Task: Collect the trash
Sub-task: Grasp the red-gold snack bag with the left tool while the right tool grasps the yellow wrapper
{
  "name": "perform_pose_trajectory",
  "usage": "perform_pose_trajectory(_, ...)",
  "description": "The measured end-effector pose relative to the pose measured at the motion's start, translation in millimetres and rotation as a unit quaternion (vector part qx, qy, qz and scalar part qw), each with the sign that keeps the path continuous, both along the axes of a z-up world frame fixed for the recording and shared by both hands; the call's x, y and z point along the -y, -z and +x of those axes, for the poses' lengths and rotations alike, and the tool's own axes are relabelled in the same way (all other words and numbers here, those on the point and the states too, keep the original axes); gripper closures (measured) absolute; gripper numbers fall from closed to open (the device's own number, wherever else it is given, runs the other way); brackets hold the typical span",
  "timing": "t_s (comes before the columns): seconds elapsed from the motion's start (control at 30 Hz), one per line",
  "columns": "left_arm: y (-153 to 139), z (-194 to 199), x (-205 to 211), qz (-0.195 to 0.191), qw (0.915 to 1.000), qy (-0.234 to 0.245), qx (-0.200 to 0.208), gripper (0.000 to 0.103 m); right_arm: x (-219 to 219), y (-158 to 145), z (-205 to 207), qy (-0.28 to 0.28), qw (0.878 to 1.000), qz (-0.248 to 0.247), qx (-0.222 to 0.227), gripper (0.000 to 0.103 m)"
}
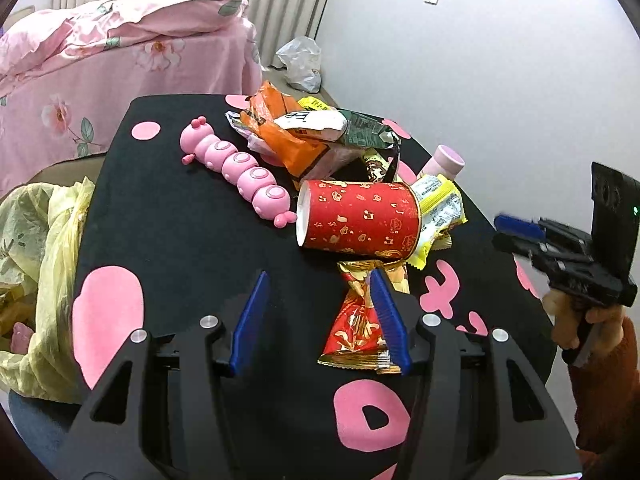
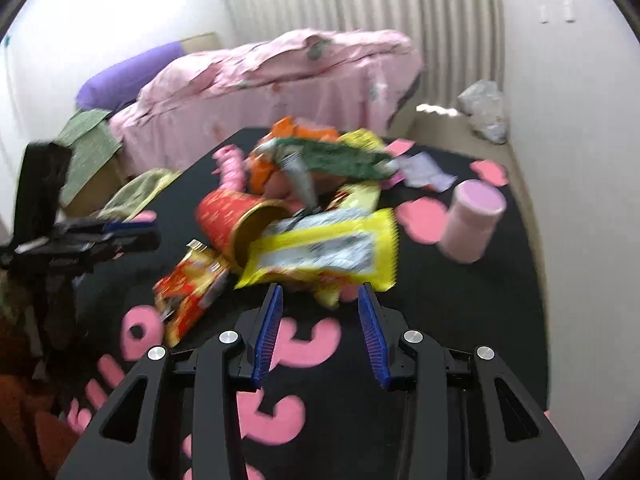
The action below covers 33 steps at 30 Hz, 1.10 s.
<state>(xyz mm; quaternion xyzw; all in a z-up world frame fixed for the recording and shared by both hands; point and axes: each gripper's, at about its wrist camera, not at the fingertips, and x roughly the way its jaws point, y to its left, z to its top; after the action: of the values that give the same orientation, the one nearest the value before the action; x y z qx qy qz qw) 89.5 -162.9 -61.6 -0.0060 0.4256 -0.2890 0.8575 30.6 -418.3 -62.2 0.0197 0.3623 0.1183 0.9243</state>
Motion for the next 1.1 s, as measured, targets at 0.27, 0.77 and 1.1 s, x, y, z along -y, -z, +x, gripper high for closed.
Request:
perform_pose_trajectory(0.27, 1, -7, 3, 0.012, 0.9998, 0.014, 0.005, 0.052, -16, -5, 80, -0.065, 0.998, -0.005, -0.007, 0.066)
perform_pose_trajectory(0.77, 10, -3, -5, -0.005, 0.9998, 0.010, -0.015, 0.051, -19, 48, 9, -0.082, 0.990, 0.035, -0.106, 0.066)
perform_pose_trajectory(1.1, 11, -7, -5, 0.001, 0.9996, 0.021, -0.019, 0.047, -41, 48, -13, -0.078, 0.994, -0.001, -0.083, 0.083)
